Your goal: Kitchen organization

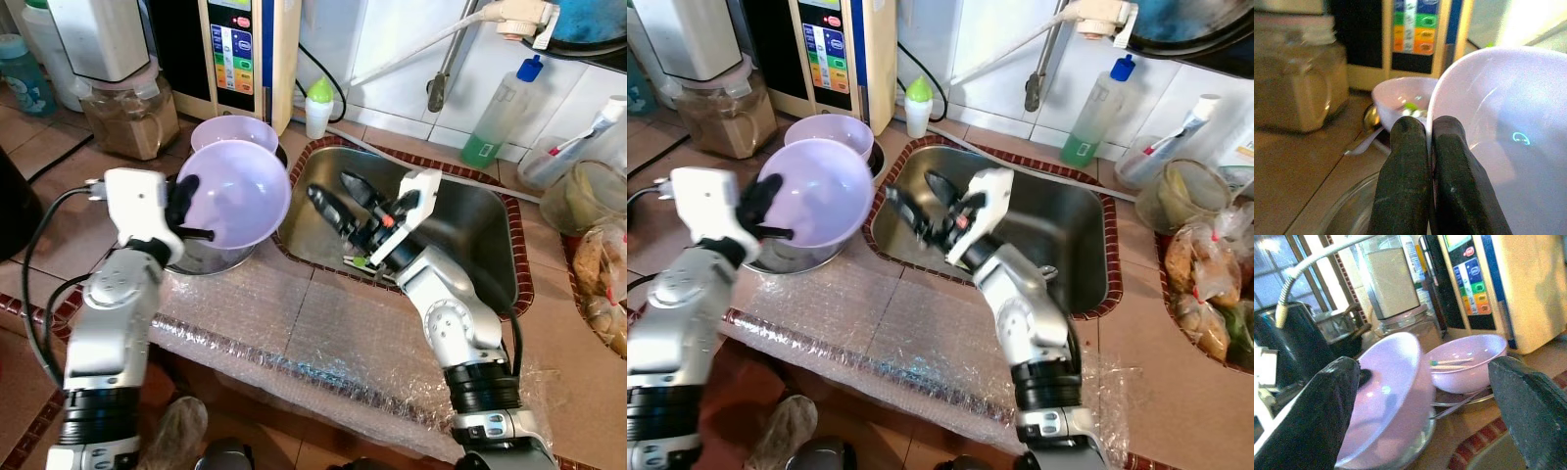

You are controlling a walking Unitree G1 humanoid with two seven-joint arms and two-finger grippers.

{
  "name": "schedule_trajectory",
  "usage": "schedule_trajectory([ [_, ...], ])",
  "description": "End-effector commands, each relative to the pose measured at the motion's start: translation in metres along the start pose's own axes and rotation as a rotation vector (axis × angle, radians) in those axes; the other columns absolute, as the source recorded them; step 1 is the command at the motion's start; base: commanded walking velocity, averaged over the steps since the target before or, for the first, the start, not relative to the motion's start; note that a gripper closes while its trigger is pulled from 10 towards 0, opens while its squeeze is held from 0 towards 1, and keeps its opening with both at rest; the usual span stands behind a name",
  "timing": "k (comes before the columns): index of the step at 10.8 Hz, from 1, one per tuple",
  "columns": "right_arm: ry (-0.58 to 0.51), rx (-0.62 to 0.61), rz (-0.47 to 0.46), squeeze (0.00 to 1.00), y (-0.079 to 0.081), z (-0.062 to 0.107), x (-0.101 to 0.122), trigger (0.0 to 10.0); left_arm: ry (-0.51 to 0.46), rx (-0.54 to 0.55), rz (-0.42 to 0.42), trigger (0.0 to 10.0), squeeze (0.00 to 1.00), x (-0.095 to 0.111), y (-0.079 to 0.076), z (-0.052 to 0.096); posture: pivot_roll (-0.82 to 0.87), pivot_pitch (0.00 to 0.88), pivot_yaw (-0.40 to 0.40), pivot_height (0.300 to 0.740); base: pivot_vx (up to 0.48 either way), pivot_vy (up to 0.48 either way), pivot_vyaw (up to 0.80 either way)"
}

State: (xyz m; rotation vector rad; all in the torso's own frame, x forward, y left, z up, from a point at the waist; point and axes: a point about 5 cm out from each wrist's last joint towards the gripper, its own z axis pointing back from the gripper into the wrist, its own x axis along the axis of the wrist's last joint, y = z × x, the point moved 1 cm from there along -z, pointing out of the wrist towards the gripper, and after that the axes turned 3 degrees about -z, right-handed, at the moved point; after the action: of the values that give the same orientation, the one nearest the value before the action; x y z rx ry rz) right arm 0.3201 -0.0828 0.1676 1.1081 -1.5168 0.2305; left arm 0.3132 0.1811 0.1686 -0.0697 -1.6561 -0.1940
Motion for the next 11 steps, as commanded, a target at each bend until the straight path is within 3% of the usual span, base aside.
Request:
schedule_trajectory([
  [1, -0.006, -0.004, -0.002, 0.00, 0.000, -0.002, 0.005, 10.0, -0.052, -0.051, -0.042, 0.0, 0.00, 0.010, -0.013, -0.006, 0.03, 0.000, -0.050, 0.740, 0.000, 0.000, 0.00],
  [3, 0.058, -0.016, 0.052, 0.00, 0.005, -0.010, -0.009, 10.0, -0.134, -0.129, -0.139, 0.0, 0.00, 0.021, -0.036, -0.010, 0.02, 0.000, -0.048, 0.740, 0.000, 0.000, 0.00],
  [4, 0.061, -0.058, 0.085, 0.00, 0.003, -0.016, -0.011, 2.1, -0.159, -0.161, -0.143, 0.0, 0.00, 0.023, -0.046, -0.013, 0.03, 0.000, -0.050, 0.740, 0.000, 0.000, 0.00],
  [5, 0.047, -0.109, 0.123, 0.00, -0.002, -0.018, -0.008, 0.0, -0.182, -0.169, -0.156, 0.0, 0.00, 0.027, -0.049, -0.013, 0.03, 0.000, -0.050, 0.740, 0.000, 0.000, 0.00],
  [8, 0.005, -0.240, 0.171, 0.00, -0.020, -0.025, 0.009, 0.0, -0.277, -0.160, -0.227, 0.0, 0.00, 0.035, -0.057, -0.012, 0.02, 0.000, -0.047, 0.740, 0.000, 0.000, 0.00],
  [10, 0.124, -0.274, 0.162, 0.00, -0.034, -0.018, 0.005, 0.0, -0.339, -0.153, -0.326, 0.0, 0.00, 0.043, -0.059, -0.014, 0.02, 0.000, -0.055, 0.740, 0.000, 0.000, 0.00],
  [11, 0.162, -0.278, 0.135, 0.00, -0.037, -0.013, 0.001, 0.0, -0.349, -0.144, -0.323, 0.0, 0.00, 0.045, -0.057, -0.015, 0.02, 0.000, -0.062, 0.740, 0.000, 0.000, 0.00],
])
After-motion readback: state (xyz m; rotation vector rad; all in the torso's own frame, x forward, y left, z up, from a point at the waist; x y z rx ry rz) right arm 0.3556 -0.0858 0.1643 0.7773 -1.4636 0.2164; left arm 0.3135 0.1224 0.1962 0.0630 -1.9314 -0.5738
